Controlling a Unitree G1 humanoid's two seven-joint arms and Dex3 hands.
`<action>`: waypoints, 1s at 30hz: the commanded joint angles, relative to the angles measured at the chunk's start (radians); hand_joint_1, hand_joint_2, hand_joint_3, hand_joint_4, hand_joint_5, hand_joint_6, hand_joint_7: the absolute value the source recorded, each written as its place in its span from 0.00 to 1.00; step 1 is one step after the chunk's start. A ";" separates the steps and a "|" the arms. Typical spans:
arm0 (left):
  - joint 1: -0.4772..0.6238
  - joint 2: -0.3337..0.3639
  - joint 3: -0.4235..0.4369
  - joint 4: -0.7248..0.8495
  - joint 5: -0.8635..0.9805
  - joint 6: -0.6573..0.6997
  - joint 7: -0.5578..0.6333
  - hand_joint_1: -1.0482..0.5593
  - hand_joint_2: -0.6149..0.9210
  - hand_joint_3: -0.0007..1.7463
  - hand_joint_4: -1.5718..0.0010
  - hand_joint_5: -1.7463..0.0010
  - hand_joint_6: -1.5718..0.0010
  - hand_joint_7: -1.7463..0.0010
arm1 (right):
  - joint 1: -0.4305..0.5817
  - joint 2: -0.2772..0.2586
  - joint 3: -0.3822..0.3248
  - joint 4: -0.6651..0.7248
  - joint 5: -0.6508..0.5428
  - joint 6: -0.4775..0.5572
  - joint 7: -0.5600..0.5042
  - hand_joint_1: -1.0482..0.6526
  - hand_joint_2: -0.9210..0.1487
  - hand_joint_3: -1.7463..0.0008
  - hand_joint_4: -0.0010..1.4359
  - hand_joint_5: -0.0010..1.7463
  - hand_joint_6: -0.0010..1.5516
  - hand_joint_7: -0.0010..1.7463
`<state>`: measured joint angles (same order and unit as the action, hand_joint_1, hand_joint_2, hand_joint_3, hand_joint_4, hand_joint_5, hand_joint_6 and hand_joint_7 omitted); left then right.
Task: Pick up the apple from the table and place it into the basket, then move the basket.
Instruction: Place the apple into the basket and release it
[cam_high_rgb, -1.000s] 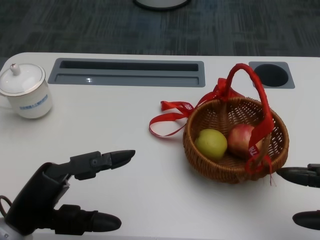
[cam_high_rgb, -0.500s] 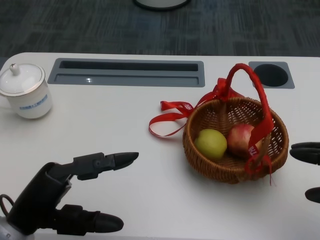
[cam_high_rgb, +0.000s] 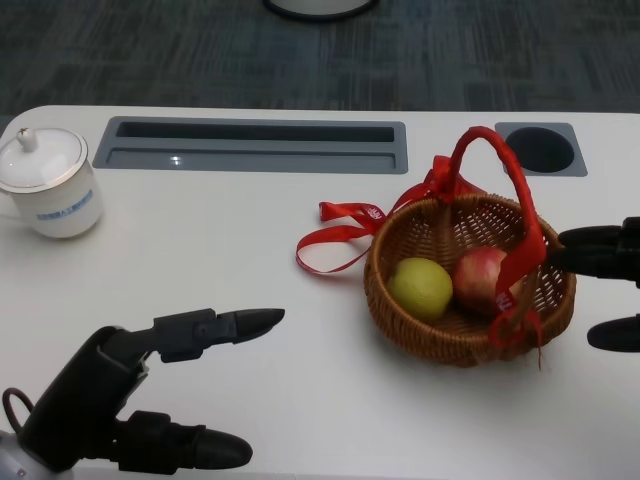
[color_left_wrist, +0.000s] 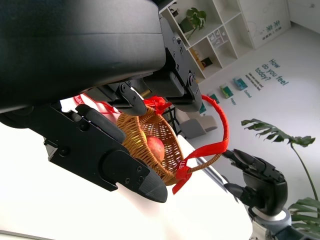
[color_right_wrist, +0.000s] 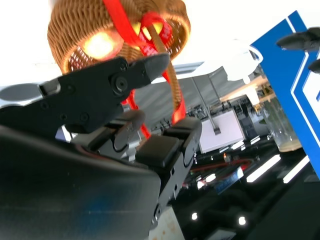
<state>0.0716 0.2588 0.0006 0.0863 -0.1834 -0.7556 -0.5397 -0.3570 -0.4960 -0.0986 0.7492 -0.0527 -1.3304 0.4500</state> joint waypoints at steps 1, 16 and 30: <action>0.010 0.005 0.003 -0.007 -0.002 -0.014 0.011 0.32 0.89 0.00 0.56 1.00 0.58 1.00 | -0.065 -0.016 0.011 0.075 -0.070 -0.020 -0.037 0.36 0.14 1.00 0.49 0.00 0.44 0.00; 0.028 -0.003 0.004 -0.030 0.008 -0.012 0.021 0.30 0.89 0.00 0.56 1.00 0.58 1.00 | -0.193 -0.026 0.127 0.218 -0.575 0.010 -0.467 0.34 0.18 1.00 0.52 0.01 0.47 0.01; 0.044 0.002 0.006 -0.051 0.003 -0.009 0.024 0.29 0.89 0.00 0.55 1.00 0.58 1.00 | -0.187 -0.105 0.290 0.281 -0.663 0.031 -0.752 0.30 0.15 1.00 0.52 0.00 0.48 0.00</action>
<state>0.1062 0.2487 0.0002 0.0467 -0.1751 -0.7620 -0.5276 -0.5806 -0.5678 0.1687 1.0041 -0.6710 -1.3491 -0.3119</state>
